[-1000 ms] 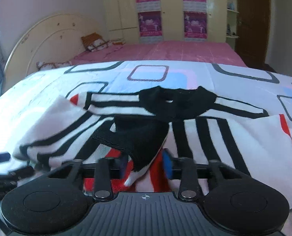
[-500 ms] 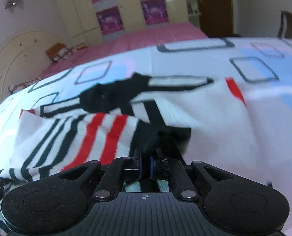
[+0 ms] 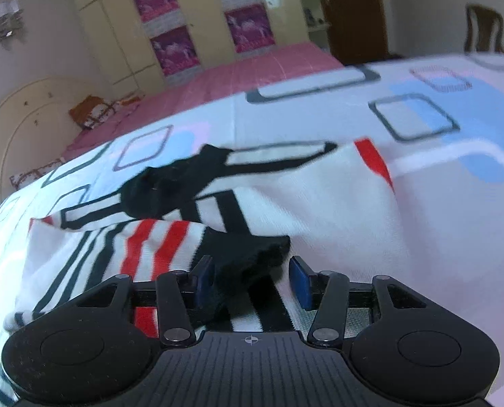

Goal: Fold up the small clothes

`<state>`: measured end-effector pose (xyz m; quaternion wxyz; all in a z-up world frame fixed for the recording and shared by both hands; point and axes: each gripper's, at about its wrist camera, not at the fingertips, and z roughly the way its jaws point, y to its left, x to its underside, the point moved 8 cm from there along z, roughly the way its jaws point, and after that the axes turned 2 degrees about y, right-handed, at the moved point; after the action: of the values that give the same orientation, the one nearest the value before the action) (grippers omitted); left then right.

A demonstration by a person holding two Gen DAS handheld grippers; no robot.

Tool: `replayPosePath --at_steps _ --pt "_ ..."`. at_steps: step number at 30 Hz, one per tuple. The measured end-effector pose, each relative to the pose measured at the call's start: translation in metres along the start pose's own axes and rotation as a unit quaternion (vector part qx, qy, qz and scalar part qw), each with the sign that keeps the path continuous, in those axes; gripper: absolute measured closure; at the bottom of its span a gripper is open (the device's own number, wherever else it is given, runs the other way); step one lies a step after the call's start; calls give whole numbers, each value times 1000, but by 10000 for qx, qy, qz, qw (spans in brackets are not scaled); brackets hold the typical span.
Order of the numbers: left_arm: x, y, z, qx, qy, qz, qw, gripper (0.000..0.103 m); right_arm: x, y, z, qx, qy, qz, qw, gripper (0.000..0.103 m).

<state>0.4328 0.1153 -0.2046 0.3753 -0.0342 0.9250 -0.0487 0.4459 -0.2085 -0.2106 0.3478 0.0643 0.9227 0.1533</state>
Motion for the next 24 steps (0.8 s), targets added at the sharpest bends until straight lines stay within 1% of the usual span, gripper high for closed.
replayPosePath --at_steps 1,2,3,4,5,6,7,8,9,10,11,12,14,15,16,17,18,20,22,24 --pt "-7 0 11 28 34 -94 9999 34 0 0 1 -18 -14 28 10000 55" --pt "-12 1 21 40 71 -180 9998 37 0 2 1 -20 -23 -13 10000 70" --pt "-16 1 33 56 117 -274 9995 38 0 6 2 -58 1 -71 10000 85" --pt "-22 2 46 61 195 -382 9991 41 1 8 3 -99 12 -105 9999 88" --pt "-25 5 57 32 247 -491 9985 45 1 11 4 -97 4 -158 9998 88" --pt "-27 8 67 8 278 -596 9978 46 0 14 4 -87 -18 -234 9997 89" --pt "-31 12 78 -11 311 -705 9970 50 0 17 3 -86 -50 -306 9995 89" --pt "-34 15 85 0 303 -776 9965 57 -1 19 2 -95 -92 -375 9992 94" --pt "-37 17 91 32 283 -852 9960 62 -3 23 0 -123 -166 -457 9987 95" --pt "-40 19 95 32 249 -899 9956 70 -5 26 -2 -137 -252 -558 9980 95" --pt "-44 22 97 -32 185 -910 9957 80 -7 30 -3 -120 -317 -678 9971 96" --pt "-46 25 100 -164 138 -883 9959 83 -8 32 -4 -84 -372 -812 9960 96" --pt "-48 33 106 -317 71 -968 9948 83 -8 33 2 46 -368 -996 9943 96" --pt "-48 36 107 -346 25 -1005 9943 83 -6 29 8 209 -316 -1069 9935 96" --pt "-48 36 108 -392 -12 -980 9944 81 -2 21 18 363 -179 -1061 9935 96" --pt "-48 35 108 -431 -21 -945 9946 81 2 15 24 368 -88 -980 9945 96" --pt "-49 34 108 -462 -17 -921 9947 80 2 14 23 325 -137 -945 9949 96" --pt "-50 34 105 -562 -21 -855 9947 70 -1 16 18 402 -205 -1074 9932 95" --pt "-50 32 96 -665 -74 -663 9956 68 -4 15 10 357 -329 -1005 9937 95" --pt "-49 29 81 -685 -180 -533 9961 67 -9 14 3 372 -470 -1005 9931 92"
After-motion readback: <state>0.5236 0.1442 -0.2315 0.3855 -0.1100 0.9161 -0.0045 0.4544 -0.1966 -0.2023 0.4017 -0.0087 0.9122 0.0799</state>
